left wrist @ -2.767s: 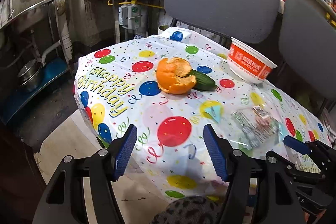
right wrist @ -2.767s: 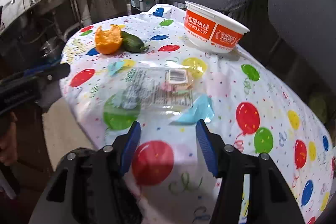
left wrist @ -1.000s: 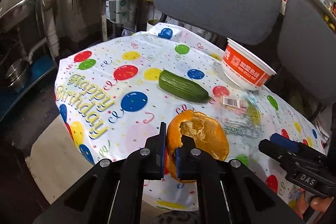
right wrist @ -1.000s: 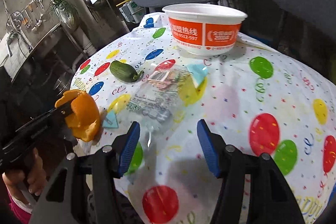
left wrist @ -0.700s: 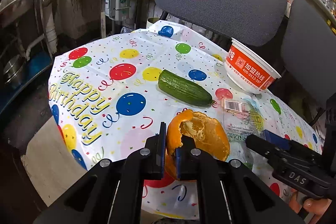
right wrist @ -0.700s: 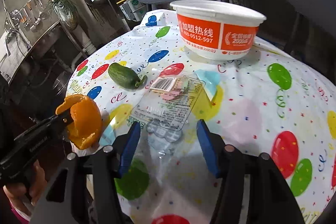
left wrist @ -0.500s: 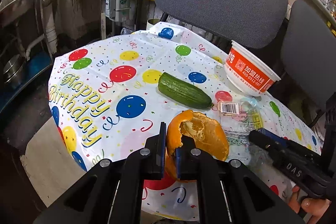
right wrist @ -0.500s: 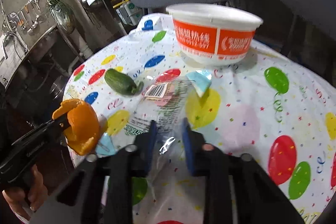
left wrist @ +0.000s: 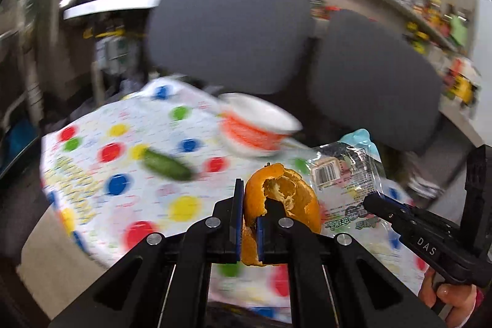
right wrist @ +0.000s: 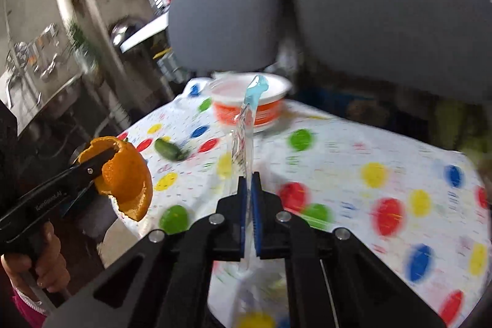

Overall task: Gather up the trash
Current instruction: 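Carry peel and wrapper to the trash bin while opening both tools over it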

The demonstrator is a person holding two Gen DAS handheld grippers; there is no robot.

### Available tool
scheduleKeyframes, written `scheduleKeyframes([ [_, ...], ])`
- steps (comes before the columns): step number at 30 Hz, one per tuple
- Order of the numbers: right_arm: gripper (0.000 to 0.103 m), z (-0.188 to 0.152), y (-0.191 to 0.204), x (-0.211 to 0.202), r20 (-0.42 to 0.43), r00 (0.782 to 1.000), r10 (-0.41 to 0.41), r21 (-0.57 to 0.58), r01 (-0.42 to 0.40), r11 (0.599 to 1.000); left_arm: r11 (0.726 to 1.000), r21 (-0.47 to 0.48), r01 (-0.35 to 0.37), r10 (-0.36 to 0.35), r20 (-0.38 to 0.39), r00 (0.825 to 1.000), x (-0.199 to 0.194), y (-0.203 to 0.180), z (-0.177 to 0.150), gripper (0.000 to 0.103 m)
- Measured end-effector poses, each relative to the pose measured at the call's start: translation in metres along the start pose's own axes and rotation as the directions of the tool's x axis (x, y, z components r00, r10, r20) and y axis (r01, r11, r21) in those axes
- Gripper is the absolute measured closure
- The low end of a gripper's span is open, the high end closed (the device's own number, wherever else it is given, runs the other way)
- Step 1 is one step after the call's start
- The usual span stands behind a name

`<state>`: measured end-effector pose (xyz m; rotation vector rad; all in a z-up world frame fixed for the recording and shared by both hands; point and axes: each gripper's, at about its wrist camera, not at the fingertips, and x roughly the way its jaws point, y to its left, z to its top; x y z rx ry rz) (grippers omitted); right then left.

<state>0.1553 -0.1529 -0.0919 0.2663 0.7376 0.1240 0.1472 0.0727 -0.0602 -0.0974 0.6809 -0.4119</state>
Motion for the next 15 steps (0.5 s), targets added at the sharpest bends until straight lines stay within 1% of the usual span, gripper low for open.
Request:
scheduleKeyframes([
  [2,0.099,-0.007,-0.024,-0.034,0.035,0.998,-0.047,0.048,0.045,0.998,0.996,0.056,0.075,-0.074,-0.008,0.997,0.001,-0.037,0.0,0.096],
  [3,0.099,-0.012,-0.037,-0.049,0.05,0.996,-0.071,0.071,0.068,0.995,0.992,0.076,0.1,-0.099,-0.014,0.995,0.002,-0.05,-0.002,0.096],
  [4,0.099,-0.016,-0.045,-0.059,0.06,0.994,-0.091,0.086,0.086,0.993,0.984,0.104,0.145,-0.142,-0.029,0.989,0.005,-0.072,-0.003,0.096],
  [5,0.099,-0.024,-0.062,-0.081,0.078,0.987,-0.14,0.119,0.13,0.984,0.975,0.125,0.182,-0.178,-0.043,0.983,0.009,-0.091,-0.006,0.096],
  [6,0.099,-0.029,-0.072,-0.093,0.086,0.982,-0.17,0.138,0.157,0.978,0.967,0.143,0.21,-0.204,-0.055,0.977,0.011,-0.107,-0.008,0.096],
  [8,0.099,-0.046,-0.102,-0.128,0.098,0.959,-0.265,0.193,0.243,0.951,0.946,0.181,0.271,-0.259,-0.086,0.962,0.017,-0.141,-0.014,0.096],
  [9,0.099,-0.053,-0.113,-0.139,0.099,0.95,-0.295,0.215,0.27,0.939,0.929,0.204,0.31,-0.293,-0.108,0.95,0.021,-0.164,-0.019,0.096],
  [11,0.099,-0.071,-0.142,-0.171,0.099,0.921,-0.376,0.274,0.338,0.9,0.9,0.233,0.369,-0.343,-0.146,0.928,0.028,-0.199,-0.027,0.096],
  [12,0.099,-0.081,-0.158,-0.188,0.094,0.9,-0.425,0.304,0.38,0.873,0.879,0.247,0.407,-0.375,-0.168,0.912,0.031,-0.222,-0.034,0.096],
  [13,0.099,-0.089,-0.168,-0.199,0.089,0.887,-0.452,0.326,0.403,0.855,0.861,0.259,0.438,-0.399,-0.19,0.897,0.034,-0.242,-0.039,0.096],
  [15,0.099,-0.11,-0.199,-0.227,0.063,0.852,-0.519,0.387,0.458,0.8,0.828,0.276,0.488,-0.435,-0.233,0.87,0.042,-0.279,-0.051,0.096],
])
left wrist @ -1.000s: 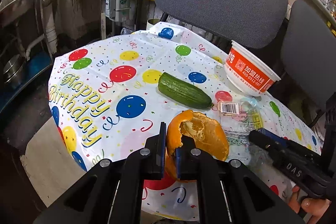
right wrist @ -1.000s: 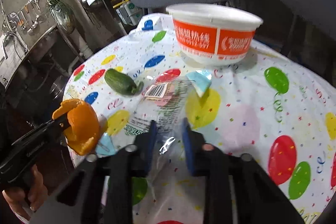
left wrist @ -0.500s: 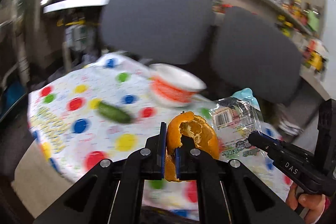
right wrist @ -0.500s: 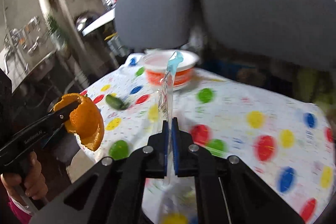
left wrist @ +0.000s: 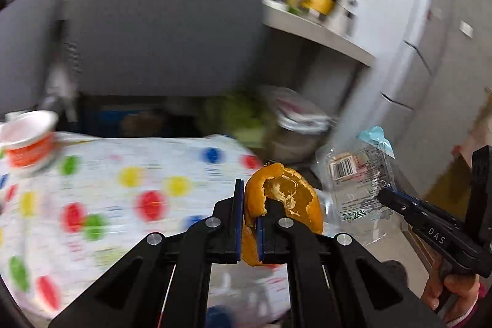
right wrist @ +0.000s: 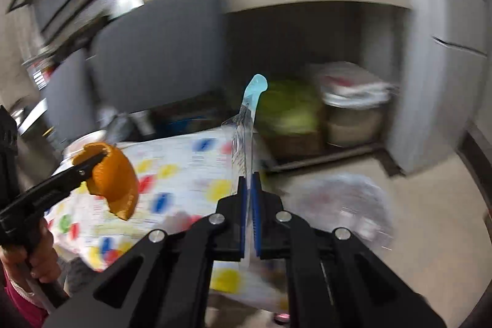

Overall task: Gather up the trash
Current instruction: 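Carry peel and wrapper to the trash bin while opening both tools over it, then move both open tools back over the table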

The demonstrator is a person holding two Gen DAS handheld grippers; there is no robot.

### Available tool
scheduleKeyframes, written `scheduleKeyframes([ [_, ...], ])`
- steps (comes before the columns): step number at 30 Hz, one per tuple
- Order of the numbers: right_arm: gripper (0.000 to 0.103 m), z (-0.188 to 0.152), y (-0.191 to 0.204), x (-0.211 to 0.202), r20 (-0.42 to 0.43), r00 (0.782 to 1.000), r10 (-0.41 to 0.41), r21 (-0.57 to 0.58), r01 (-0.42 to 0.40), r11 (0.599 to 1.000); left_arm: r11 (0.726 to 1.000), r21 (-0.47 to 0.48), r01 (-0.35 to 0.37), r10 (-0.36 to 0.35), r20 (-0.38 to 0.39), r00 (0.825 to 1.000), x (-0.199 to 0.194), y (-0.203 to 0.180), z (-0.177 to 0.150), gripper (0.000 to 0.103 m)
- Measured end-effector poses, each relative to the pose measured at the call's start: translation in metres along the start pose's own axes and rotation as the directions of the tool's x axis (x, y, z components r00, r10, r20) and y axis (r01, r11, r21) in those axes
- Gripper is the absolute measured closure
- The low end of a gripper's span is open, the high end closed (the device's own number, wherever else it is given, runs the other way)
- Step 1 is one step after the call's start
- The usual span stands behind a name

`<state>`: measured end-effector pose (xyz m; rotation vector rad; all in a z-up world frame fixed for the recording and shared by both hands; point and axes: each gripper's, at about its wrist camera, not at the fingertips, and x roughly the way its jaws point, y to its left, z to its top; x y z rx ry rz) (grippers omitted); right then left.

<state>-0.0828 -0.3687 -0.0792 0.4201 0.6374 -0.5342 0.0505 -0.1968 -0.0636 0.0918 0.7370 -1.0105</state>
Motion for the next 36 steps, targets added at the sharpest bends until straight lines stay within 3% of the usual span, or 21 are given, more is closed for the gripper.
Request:
scheduleKeyframes([
  [4,0.099,-0.009,-0.06,-0.005,-0.022,0.997,-0.08,0.078,0.082,0.994,0.996,0.054,0.071,-0.067,-0.079,0.995,0.055,-0.057,-0.003,0.096],
  [9,0.099,-0.016,-0.106,0.013,-0.066,0.987,-0.144,0.127,0.152,0.98,0.989,0.114,0.093,-0.074,-0.158,0.985,0.114,-0.106,-0.006,0.096],
  [17,0.099,-0.017,-0.158,0.055,-0.129,0.979,-0.158,0.167,0.178,0.97,0.975,0.186,0.123,-0.071,-0.261,0.963,0.186,-0.151,-0.017,0.096],
  [22,0.098,-0.013,-0.174,0.069,-0.146,0.978,-0.15,0.184,0.176,0.967,0.976,0.169,0.136,-0.083,-0.288,0.954,0.209,-0.153,-0.013,0.09],
  [24,0.092,-0.009,-0.175,0.074,-0.156,0.978,-0.139,0.181,0.167,0.969,0.978,0.147,0.146,-0.098,-0.292,0.951,0.215,-0.151,-0.009,0.074],
  [26,0.071,-0.007,-0.176,0.076,-0.165,0.975,-0.151,0.176,0.18,0.968,0.981,0.133,0.143,-0.101,-0.284,0.953,0.219,-0.148,-0.007,0.065],
  [30,0.069,-0.007,-0.171,0.069,-0.15,0.976,-0.158,0.16,0.182,0.97,0.978,0.133,0.157,-0.12,-0.253,0.96,0.215,-0.149,-0.001,0.052],
  [36,0.069,-0.004,-0.156,0.046,-0.119,0.981,-0.151,0.153,0.169,0.974,0.982,0.124,0.144,-0.117,-0.201,0.973,0.187,-0.141,0.007,0.052],
])
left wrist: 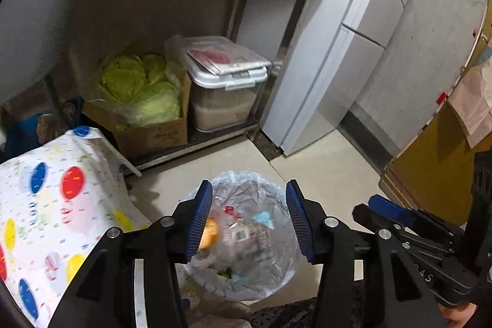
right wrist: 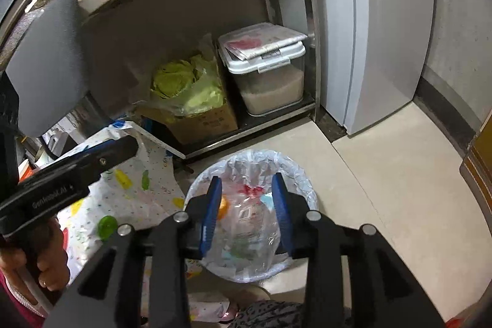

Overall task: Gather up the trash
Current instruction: 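Move both open tools back over the table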

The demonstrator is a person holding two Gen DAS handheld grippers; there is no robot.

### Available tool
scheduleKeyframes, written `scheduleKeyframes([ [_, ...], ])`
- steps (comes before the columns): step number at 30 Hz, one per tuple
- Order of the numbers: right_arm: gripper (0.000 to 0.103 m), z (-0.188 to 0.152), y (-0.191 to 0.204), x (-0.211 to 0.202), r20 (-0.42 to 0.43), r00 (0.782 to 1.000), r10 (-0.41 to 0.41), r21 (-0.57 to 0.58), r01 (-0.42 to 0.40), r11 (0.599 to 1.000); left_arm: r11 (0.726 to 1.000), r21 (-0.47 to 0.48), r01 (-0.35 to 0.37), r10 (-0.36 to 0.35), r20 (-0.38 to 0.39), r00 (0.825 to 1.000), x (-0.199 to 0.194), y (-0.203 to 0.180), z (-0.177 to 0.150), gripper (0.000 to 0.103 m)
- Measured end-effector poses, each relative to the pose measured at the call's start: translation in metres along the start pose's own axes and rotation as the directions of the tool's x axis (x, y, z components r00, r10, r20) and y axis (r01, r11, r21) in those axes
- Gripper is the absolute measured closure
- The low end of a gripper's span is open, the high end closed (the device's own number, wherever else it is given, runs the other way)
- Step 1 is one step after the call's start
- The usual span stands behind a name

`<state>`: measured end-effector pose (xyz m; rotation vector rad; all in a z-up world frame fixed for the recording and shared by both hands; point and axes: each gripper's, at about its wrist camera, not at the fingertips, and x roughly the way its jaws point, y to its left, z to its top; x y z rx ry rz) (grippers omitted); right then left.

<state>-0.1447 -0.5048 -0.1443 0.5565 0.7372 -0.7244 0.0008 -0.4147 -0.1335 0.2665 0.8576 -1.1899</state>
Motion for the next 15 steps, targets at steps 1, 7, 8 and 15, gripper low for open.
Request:
scheduleKeyframes([
  [1,0.069,-0.001,0.005,-0.005,0.004,1.0,0.006,-0.011,-0.006,1.0,1.0,-0.003,-0.012,0.012,0.012,1.0,-0.01,0.003,-0.001,0.052],
  [7,0.069,-0.005,0.044,-0.038,0.035,0.997,0.069,-0.077,-0.066,0.995,0.992,-0.027,-0.126,0.128,0.061,0.99,-0.074,0.028,-0.02,0.052],
  [8,0.069,-0.006,0.053,-0.042,0.038,0.996,0.086,-0.089,-0.083,0.993,0.988,-0.032,-0.151,0.153,0.075,0.985,-0.086,0.034,-0.026,0.052],
  [15,0.069,-0.019,0.155,-0.059,0.012,0.966,0.26,-0.264,-0.247,0.932,0.912,-0.157,-0.378,0.398,0.122,0.909,-0.182,0.1,-0.077,0.052],
])
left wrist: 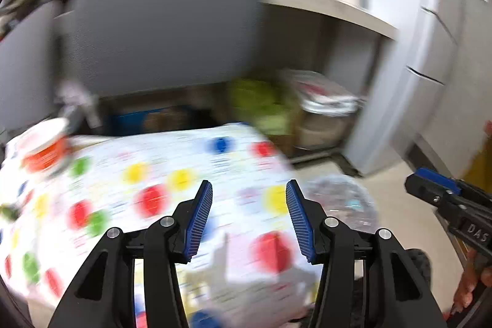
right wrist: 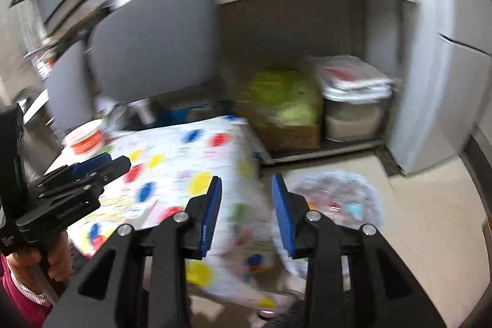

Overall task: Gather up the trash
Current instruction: 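Move both open tools back over the table, then grasp the green cucumber with the left tool while the right tool grasps the orange paper bowl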

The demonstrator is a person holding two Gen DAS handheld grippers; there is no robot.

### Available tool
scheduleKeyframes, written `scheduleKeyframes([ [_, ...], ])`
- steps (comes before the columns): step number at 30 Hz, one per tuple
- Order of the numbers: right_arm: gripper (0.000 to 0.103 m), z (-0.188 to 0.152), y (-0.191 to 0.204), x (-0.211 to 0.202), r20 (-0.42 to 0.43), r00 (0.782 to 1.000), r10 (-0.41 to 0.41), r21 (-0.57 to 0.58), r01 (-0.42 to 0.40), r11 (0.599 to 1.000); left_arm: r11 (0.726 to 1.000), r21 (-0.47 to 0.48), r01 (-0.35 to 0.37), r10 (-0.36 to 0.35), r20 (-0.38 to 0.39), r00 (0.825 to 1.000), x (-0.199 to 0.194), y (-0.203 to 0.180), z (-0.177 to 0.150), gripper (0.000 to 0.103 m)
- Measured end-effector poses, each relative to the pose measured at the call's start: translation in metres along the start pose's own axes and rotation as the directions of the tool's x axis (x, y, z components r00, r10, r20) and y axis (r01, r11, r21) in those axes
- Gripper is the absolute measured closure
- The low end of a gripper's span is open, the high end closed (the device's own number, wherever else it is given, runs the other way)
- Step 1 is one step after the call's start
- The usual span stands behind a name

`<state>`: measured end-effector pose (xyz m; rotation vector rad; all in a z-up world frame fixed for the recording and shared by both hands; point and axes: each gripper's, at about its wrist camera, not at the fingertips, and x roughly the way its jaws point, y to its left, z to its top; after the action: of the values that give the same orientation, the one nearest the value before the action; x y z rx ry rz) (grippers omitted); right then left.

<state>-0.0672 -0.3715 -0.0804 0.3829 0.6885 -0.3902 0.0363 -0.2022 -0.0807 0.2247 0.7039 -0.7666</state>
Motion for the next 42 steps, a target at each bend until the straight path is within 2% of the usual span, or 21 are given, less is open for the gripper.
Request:
scheduleKeyframes([
  [3,0.069,0.003,0.047,0.018,-0.029,0.997,0.078,-0.078,-0.08,0.994,0.99,-0.067,-0.125,0.126,0.007,0.992,-0.023,0.052,-0.015,0.052],
  [6,0.069,0.007,0.099,0.04,-0.071,0.986,0.154,-0.155,-0.163,0.974,0.96,-0.167,-0.224,0.227,-0.005,0.974,-0.046,0.11,-0.034,0.052],
  [8,0.069,0.009,0.133,0.054,-0.097,0.975,0.199,-0.195,-0.215,0.957,0.93,-0.22,-0.295,0.299,-0.012,0.954,-0.057,0.145,-0.044,0.052],
  [11,0.069,0.014,0.184,0.075,-0.123,0.962,0.246,-0.254,-0.27,0.929,0.865,-0.321,-0.385,0.393,-0.045,0.919,-0.072,0.205,-0.059,0.048],
  [14,0.069,0.02,0.227,0.098,-0.148,0.949,0.277,-0.291,-0.31,0.905,0.81,-0.394,-0.435,0.446,-0.067,0.892,-0.079,0.247,-0.066,0.046],
  [17,0.069,0.026,0.266,0.124,-0.171,0.94,0.294,-0.32,-0.336,0.886,0.749,-0.451,-0.486,0.499,-0.097,0.861,-0.08,0.293,-0.073,0.036],
  [23,0.069,0.027,0.31,0.165,-0.21,0.931,0.3,-0.351,-0.358,0.865,0.672,-0.521,-0.527,0.522,-0.172,0.836,-0.053,0.356,-0.073,0.03],
  [27,0.069,0.028,0.324,0.183,-0.218,0.93,0.296,-0.365,-0.359,0.859,0.649,-0.536,-0.54,0.52,-0.205,0.829,-0.028,0.38,-0.067,0.03],
  [30,0.069,0.032,0.328,0.199,-0.226,0.93,0.292,-0.362,-0.358,0.861,0.632,-0.55,-0.546,0.519,-0.224,0.825,-0.01,0.394,-0.062,0.025],
  [37,0.069,0.042,0.334,0.228,-0.226,0.924,0.309,-0.34,-0.372,0.864,0.625,-0.539,-0.565,0.511,-0.265,0.818,0.017,0.41,-0.058,0.027],
  [39,0.069,0.044,0.336,0.234,-0.232,0.918,0.32,-0.334,-0.385,0.861,0.625,-0.534,-0.57,0.502,-0.284,0.817,0.022,0.411,-0.06,0.038],
  [40,0.062,0.045,0.339,0.237,-0.234,0.915,0.329,-0.334,-0.393,0.857,0.63,-0.538,-0.561,0.496,-0.277,0.823,0.021,0.411,-0.062,0.04],
  [41,0.056,0.046,0.341,0.238,-0.233,0.912,0.337,-0.337,-0.4,0.852,0.638,-0.535,-0.553,0.492,-0.269,0.828,0.02,0.409,-0.063,0.047],
  [42,0.055,0.047,0.343,0.239,-0.23,0.91,0.345,-0.338,-0.407,0.848,0.646,-0.527,-0.552,0.491,-0.266,0.83,0.018,0.407,-0.062,0.057],
])
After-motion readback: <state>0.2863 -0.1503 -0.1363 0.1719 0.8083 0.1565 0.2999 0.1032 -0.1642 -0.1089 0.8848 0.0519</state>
